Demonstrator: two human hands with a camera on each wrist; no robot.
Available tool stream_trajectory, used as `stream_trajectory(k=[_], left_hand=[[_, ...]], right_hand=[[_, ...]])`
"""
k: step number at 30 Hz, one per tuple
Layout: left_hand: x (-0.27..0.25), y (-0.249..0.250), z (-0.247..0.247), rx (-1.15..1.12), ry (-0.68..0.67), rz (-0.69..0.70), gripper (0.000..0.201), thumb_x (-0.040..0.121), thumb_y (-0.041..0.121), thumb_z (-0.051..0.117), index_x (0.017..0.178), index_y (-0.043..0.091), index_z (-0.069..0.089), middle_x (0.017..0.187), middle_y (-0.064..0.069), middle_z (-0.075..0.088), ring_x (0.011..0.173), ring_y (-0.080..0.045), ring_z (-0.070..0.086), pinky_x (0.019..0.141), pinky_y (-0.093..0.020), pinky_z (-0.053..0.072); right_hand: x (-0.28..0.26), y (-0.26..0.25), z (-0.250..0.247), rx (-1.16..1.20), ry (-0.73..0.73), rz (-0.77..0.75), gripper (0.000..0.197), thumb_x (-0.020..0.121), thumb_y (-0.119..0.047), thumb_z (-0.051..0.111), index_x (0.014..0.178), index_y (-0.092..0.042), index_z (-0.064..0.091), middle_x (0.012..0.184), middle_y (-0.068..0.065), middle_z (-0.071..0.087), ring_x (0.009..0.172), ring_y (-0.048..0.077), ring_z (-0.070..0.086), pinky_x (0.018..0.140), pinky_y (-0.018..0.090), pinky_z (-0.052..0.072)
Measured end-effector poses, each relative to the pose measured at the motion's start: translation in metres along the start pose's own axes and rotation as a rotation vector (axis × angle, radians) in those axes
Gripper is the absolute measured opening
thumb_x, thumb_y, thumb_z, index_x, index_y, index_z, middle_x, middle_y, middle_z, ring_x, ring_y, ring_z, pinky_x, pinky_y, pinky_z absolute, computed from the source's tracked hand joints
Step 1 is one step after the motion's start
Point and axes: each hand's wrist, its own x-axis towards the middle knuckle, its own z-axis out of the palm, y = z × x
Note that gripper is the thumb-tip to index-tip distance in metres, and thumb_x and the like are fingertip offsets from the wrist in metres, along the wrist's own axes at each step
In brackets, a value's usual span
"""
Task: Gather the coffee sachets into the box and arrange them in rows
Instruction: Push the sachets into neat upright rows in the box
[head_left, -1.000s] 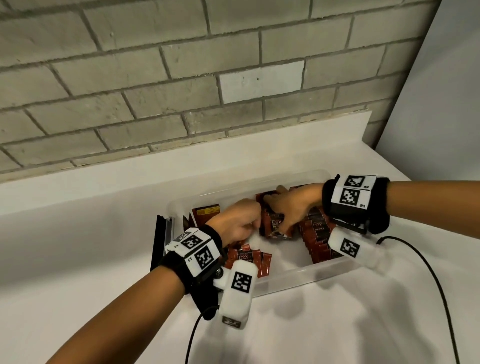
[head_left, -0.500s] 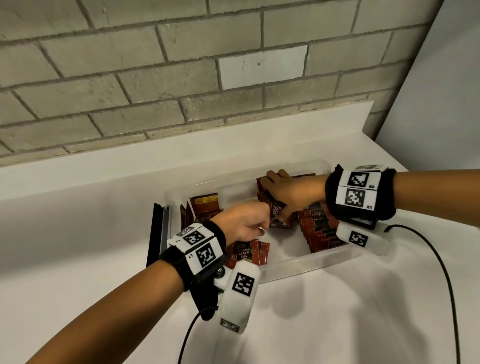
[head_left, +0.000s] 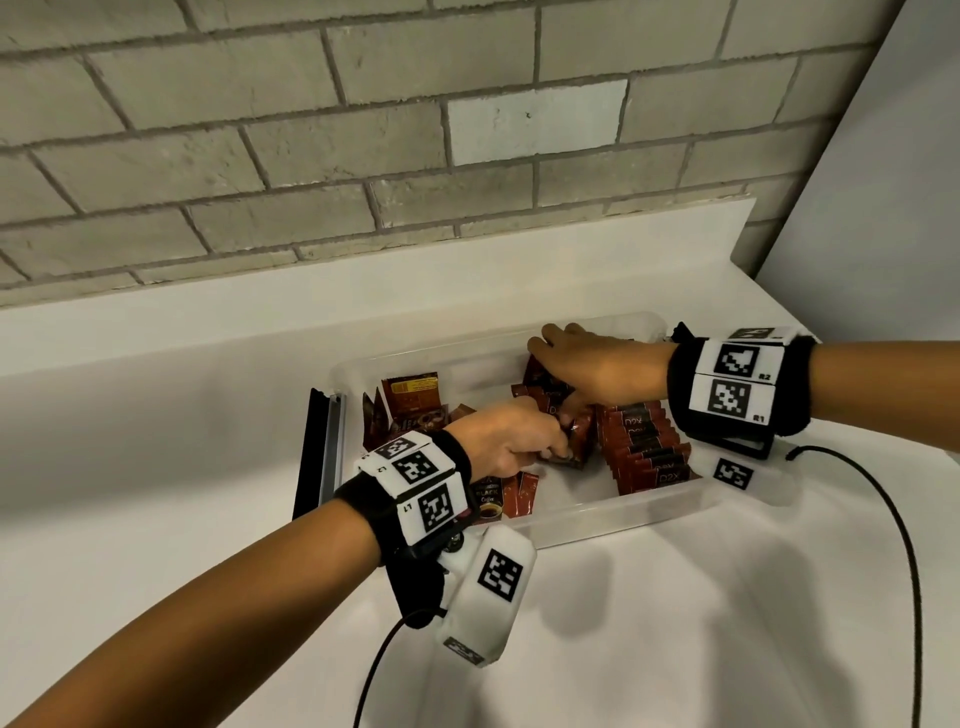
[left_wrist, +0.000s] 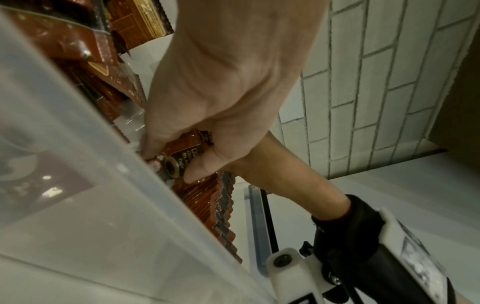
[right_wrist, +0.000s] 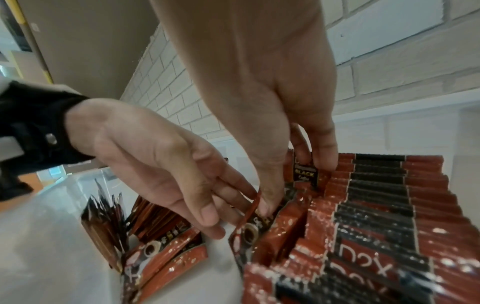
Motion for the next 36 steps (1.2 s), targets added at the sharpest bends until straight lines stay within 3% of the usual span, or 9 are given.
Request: stream_trajectory(k=[3,8,13,15,18,23,28,31,36], left_hand=[[-0.002,0.002,-0.001,-0.011,0.024,0.022,0.042,0.086,-0.012,0.051,0.126,-0.003,0.046,0.107,-0.014,0.055,0.096,-0.022,0.051,0.073,-0.031,0.050],[-0.005,-0.002,0.001,0.152,0.077,0.005,0.059,0.078,0.000,0.069,0.130,-0.003,0.041,0.126,-0.020,0.054,0.114,-0.031,0.055,0.096,-0.041,0.050],[-0.005,0.000,-0.005,0.387,0.173,-0.018,0.072,0.070,0.023,0.081,0.127,0.002,0.043,0.122,-0.012,0.056,0.114,-0.028,0.055,0.091,-0.034,0.049],[-0.006,0.004,-0.007,0.429,0.201,-0.026,0.077,0.068,0.025,0.083,0.129,0.003,0.040,0.125,-0.011,0.052,0.116,-0.027,0.051,0.095,-0.034,0.048],[-0.008,0.008,-0.010,0.467,0.270,-0.006,0.088,0.070,0.027,0.082,0.136,0.000,0.031,0.132,-0.014,0.047,0.120,-0.029,0.047,0.099,-0.038,0.046],[-0.004,0.006,-0.009,0.349,0.325,0.001,0.105,0.059,0.015,0.088,0.140,0.003,0.022,0.131,-0.014,0.044,0.122,-0.031,0.044,0.097,-0.041,0.047],[0.003,0.007,-0.009,0.119,0.210,-0.002,0.069,0.059,-0.004,0.083,0.121,-0.006,0.052,0.113,-0.021,0.063,0.094,-0.032,0.064,0.079,-0.043,0.058],[0.035,-0.003,-0.012,0.073,0.259,0.012,0.094,0.034,0.001,0.085,0.120,0.001,0.047,0.112,-0.020,0.060,0.100,-0.038,0.061,0.081,-0.051,0.056],[0.001,0.005,-0.007,0.044,0.247,0.083,0.070,0.069,-0.012,0.073,0.126,0.008,0.037,0.116,-0.017,0.054,0.102,-0.032,0.057,0.067,-0.040,0.055]], right_hand=[[0.000,0.002,0.002,-0.056,0.075,-0.001,0.076,0.075,-0.035,0.077,0.129,-0.003,0.034,0.119,0.014,0.044,0.104,0.026,0.045,0.073,0.030,0.037],[0.000,0.005,-0.003,0.006,0.064,0.024,0.062,0.077,-0.049,0.071,0.108,-0.010,0.035,0.090,0.001,0.041,0.080,0.014,0.041,0.062,0.024,0.036],[0.004,0.016,-0.018,0.022,0.096,0.055,0.010,0.099,-0.009,0.040,0.097,-0.005,0.049,0.080,0.002,0.046,0.066,0.015,0.046,0.050,0.021,0.030],[0.002,0.017,-0.026,0.029,0.062,0.086,0.018,0.097,-0.006,0.038,0.107,-0.007,0.053,0.088,0.001,0.049,0.066,0.012,0.046,0.052,0.020,0.033],[-0.004,0.012,-0.034,-0.019,-0.143,0.066,0.041,0.091,-0.037,0.059,0.122,-0.012,0.050,0.117,0.007,0.053,0.094,0.018,0.051,0.068,0.026,0.042],[0.001,0.003,-0.013,-0.203,-0.231,0.042,0.089,0.071,-0.060,0.070,0.136,-0.011,0.035,0.128,0.007,0.046,0.121,0.022,0.034,0.078,0.027,0.032],[0.011,0.001,0.001,-0.177,-0.191,0.074,0.097,0.070,-0.052,0.075,0.141,-0.008,0.026,0.133,0.009,0.045,0.124,0.024,0.033,0.086,0.030,0.033],[0.010,-0.004,0.002,-0.215,-0.181,0.073,0.100,0.069,-0.050,0.077,0.142,-0.007,0.024,0.137,0.011,0.038,0.128,0.027,0.030,0.099,0.035,0.033],[0.009,-0.003,-0.003,-0.241,-0.174,0.046,0.092,0.066,-0.055,0.076,0.137,-0.013,0.035,0.134,0.010,0.033,0.127,0.027,0.023,0.102,0.038,0.030]])
